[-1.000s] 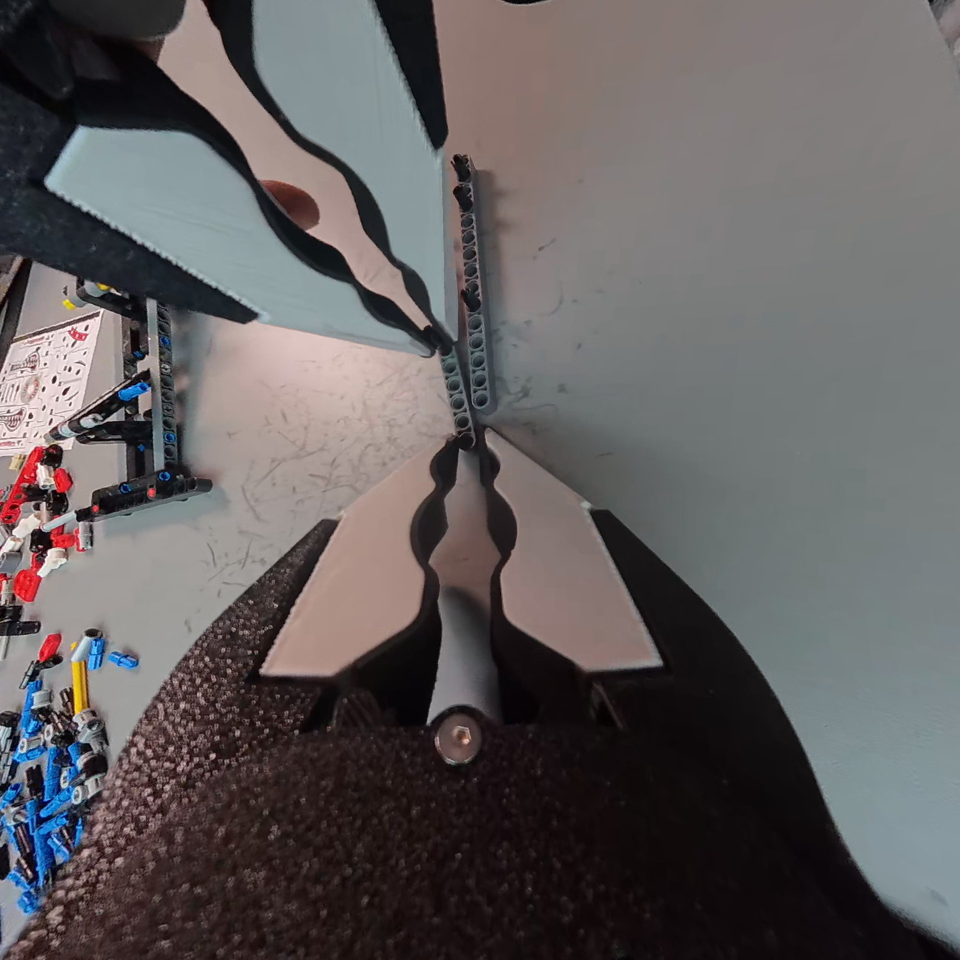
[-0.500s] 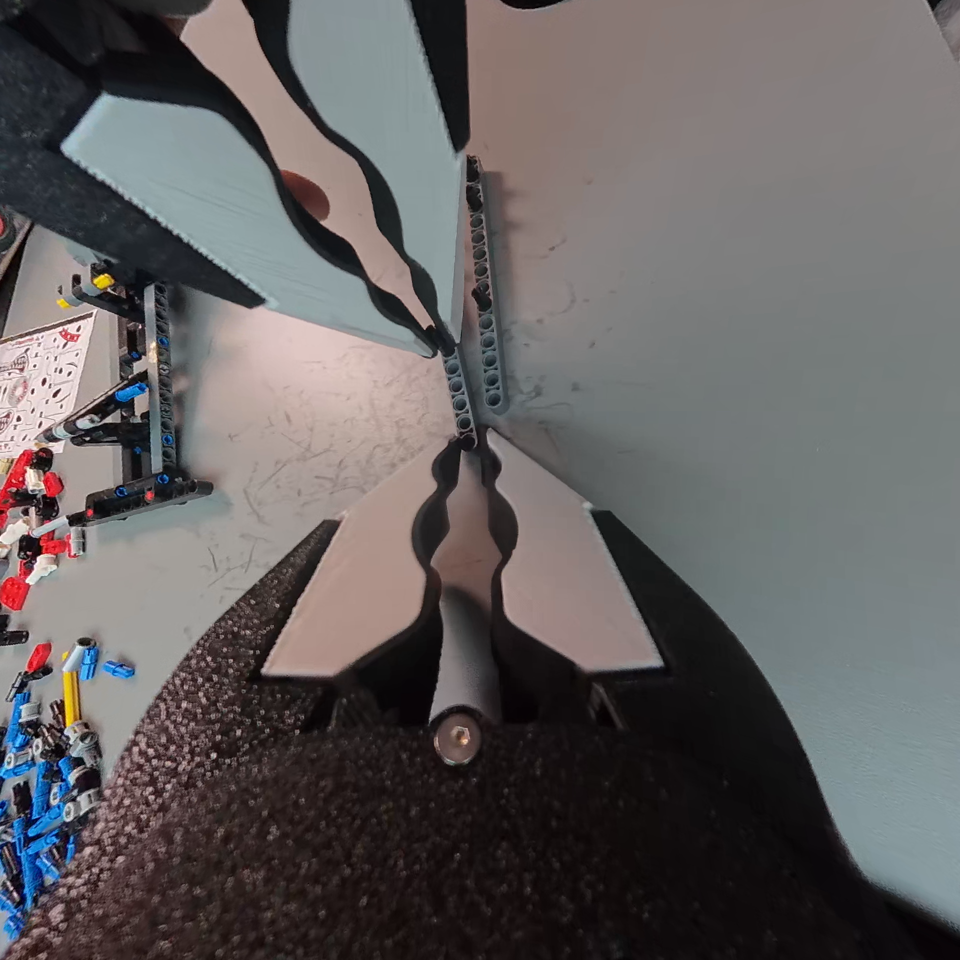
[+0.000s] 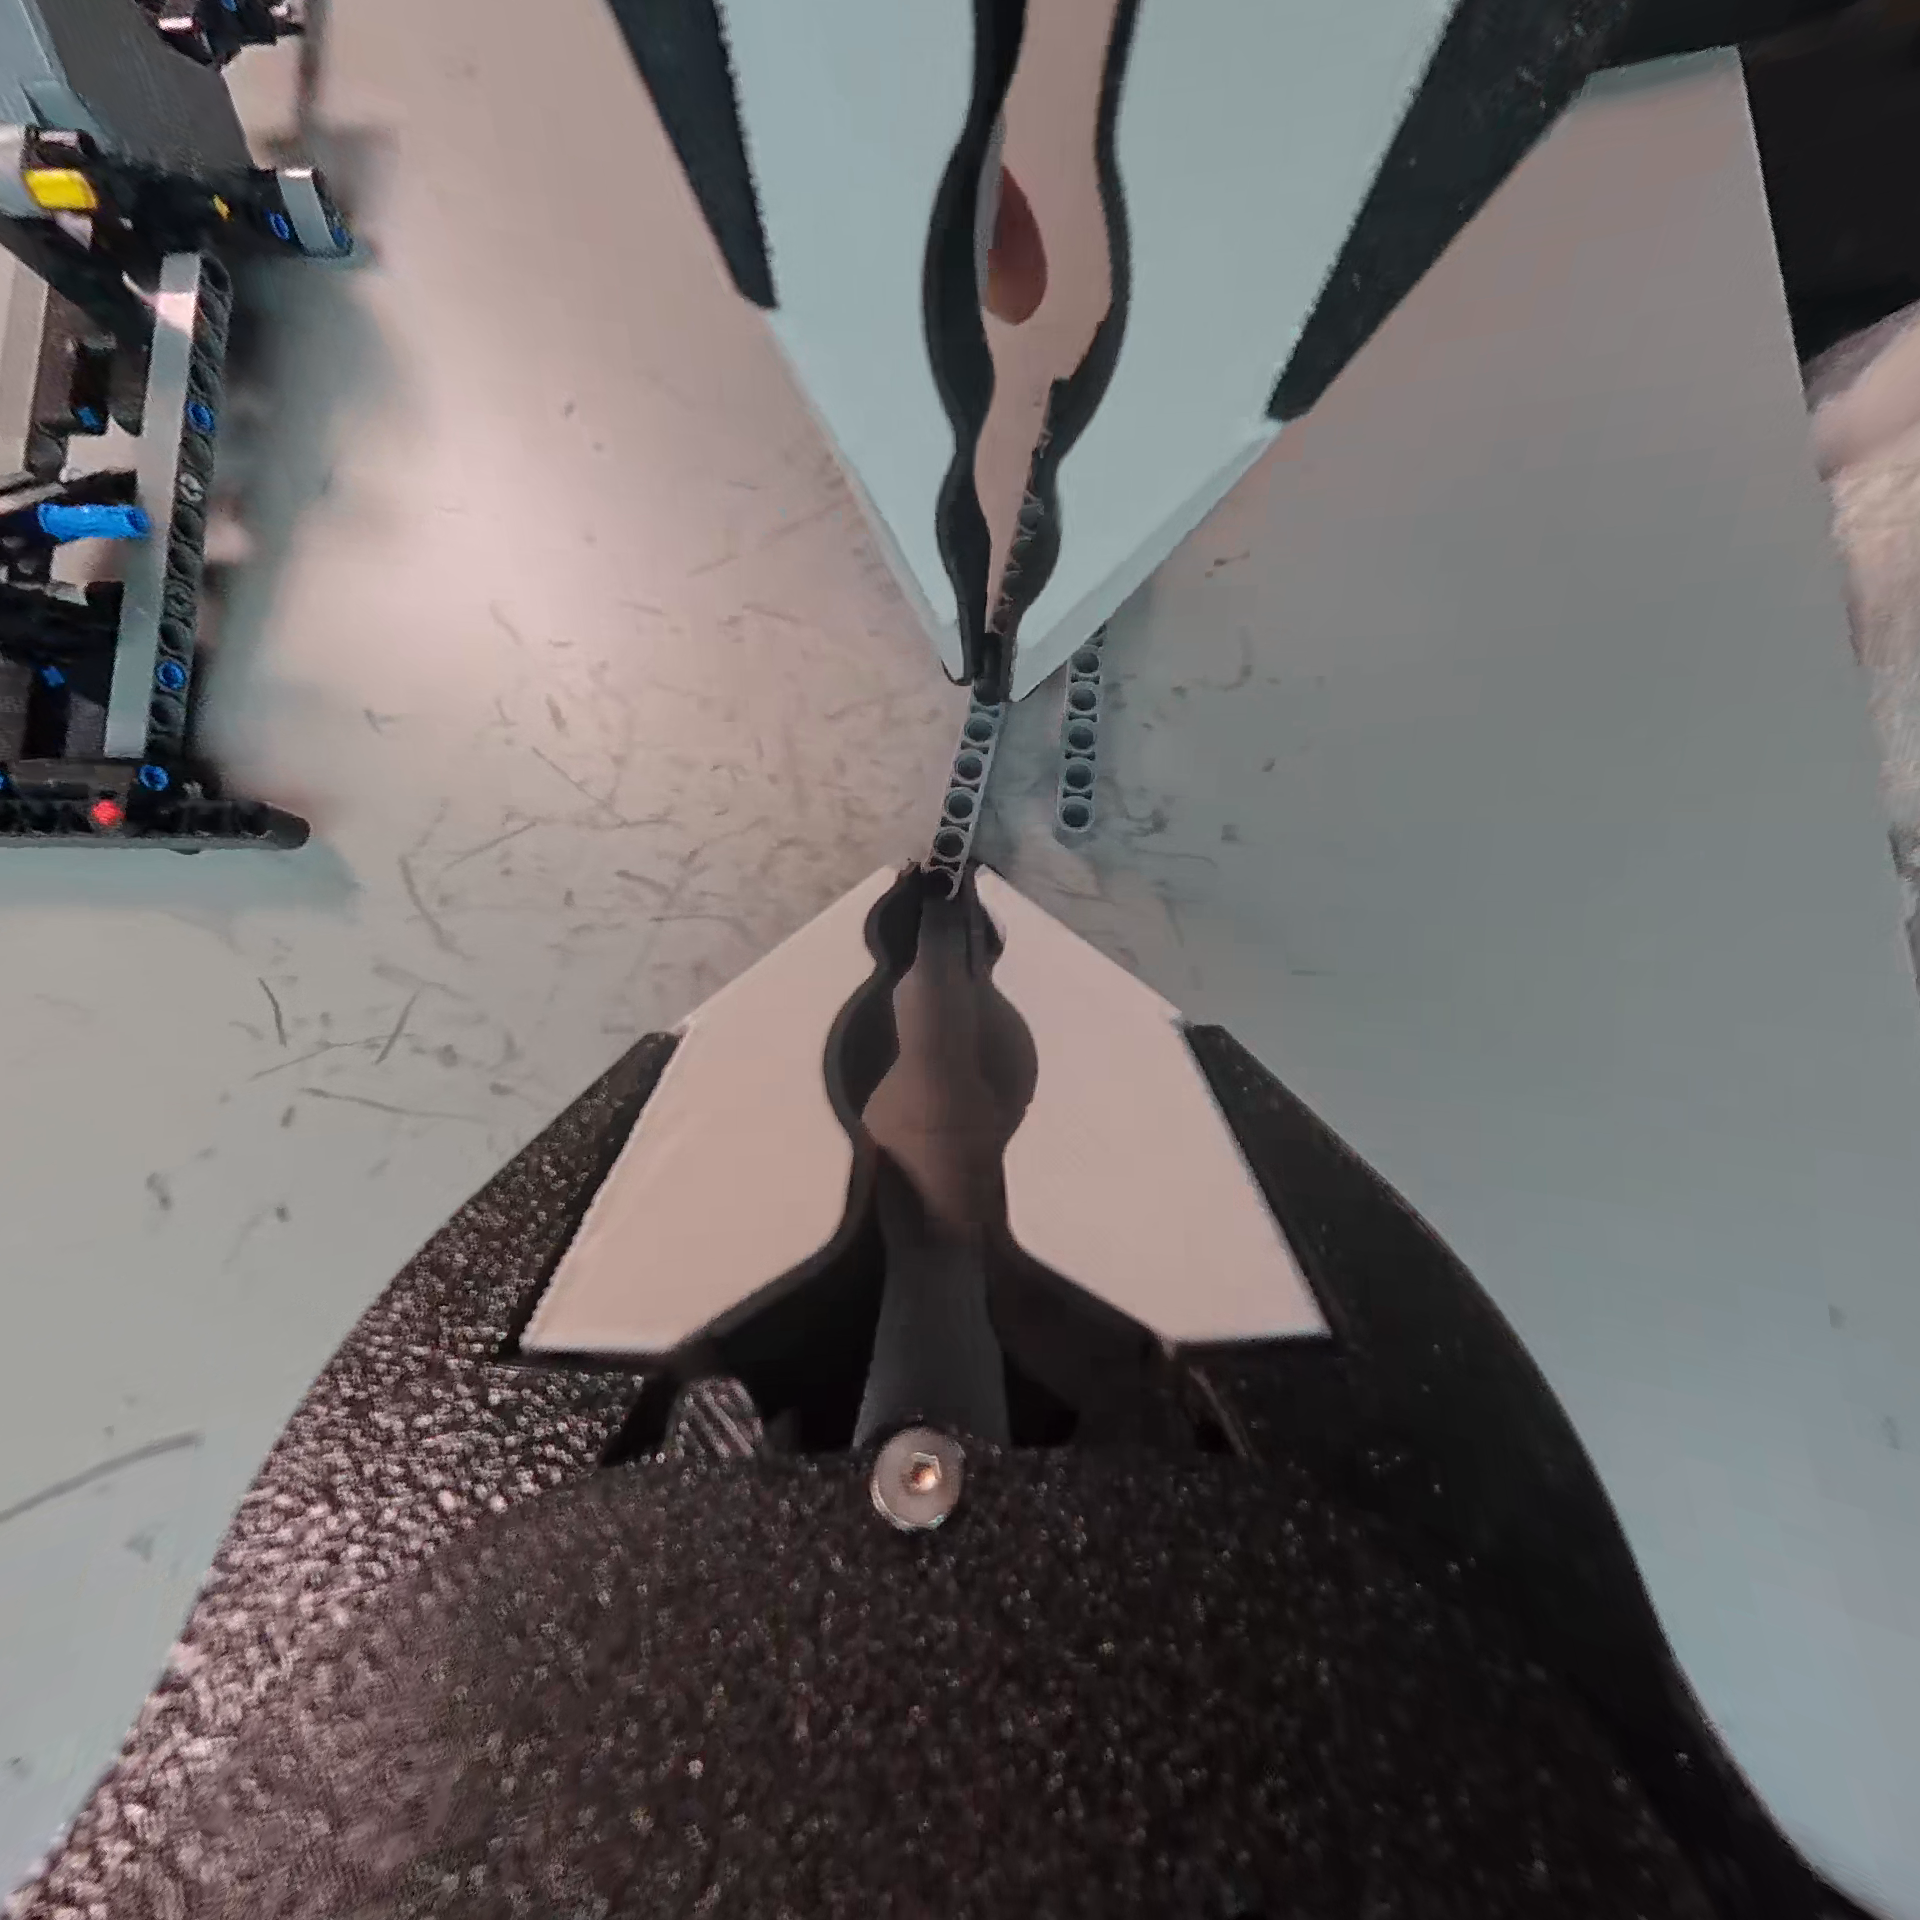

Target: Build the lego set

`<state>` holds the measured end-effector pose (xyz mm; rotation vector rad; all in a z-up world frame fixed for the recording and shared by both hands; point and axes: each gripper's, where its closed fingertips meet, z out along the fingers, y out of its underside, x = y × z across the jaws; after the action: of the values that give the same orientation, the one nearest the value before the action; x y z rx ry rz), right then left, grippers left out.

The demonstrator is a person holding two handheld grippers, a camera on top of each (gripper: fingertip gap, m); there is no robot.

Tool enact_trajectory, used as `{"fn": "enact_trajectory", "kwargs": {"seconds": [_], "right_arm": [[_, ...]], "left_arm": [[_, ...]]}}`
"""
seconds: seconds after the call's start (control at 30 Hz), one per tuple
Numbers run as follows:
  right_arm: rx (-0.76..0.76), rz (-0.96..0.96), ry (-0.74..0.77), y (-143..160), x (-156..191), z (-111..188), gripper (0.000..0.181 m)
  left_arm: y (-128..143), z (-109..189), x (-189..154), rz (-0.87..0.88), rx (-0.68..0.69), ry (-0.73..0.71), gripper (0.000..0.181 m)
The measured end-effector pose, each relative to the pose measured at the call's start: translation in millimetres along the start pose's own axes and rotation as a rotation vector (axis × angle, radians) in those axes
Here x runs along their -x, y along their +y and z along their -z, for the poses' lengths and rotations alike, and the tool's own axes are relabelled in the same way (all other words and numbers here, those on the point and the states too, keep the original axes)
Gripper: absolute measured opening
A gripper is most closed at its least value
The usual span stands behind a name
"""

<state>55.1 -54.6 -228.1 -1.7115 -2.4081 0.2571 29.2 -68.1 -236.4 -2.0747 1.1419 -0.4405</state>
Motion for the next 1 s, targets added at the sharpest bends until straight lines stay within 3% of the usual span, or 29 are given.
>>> {"fn": "enact_trajectory", "kwargs": {"seconds": [0.17,0.27,0.53,0.8,1.0], "right_arm": [[-0.028,-0.209,0.042,0.4,-6.4,-0.2,0.004],[-0.001,-0.3,-0.012,0.7,-9.3,-0.4,0.004],[0.065,-0.343,-0.026,0.5,-15.2,-1.1,0.004],[0.136,-0.061,-0.026,-0.1,-17.3,-1.3,0.004],[0.125,0.046,-0.053,2.3,-18.3,-0.8,0.004]], "left_arm": [[-0.7,-0.7,3.2,0.132,0.005,0.0,0.009],[-0.9,-1.3,4.5,0.154,0.005,-0.021,0.009],[-0.9,-2.4,7.7,0.123,0.014,-0.086,0.008],[-1.3,-3.2,7.7,0.085,0.025,-0.114,0.008],[-1.2,-3.3,6.3,0.058,0.025,-0.123,0.008]]}}
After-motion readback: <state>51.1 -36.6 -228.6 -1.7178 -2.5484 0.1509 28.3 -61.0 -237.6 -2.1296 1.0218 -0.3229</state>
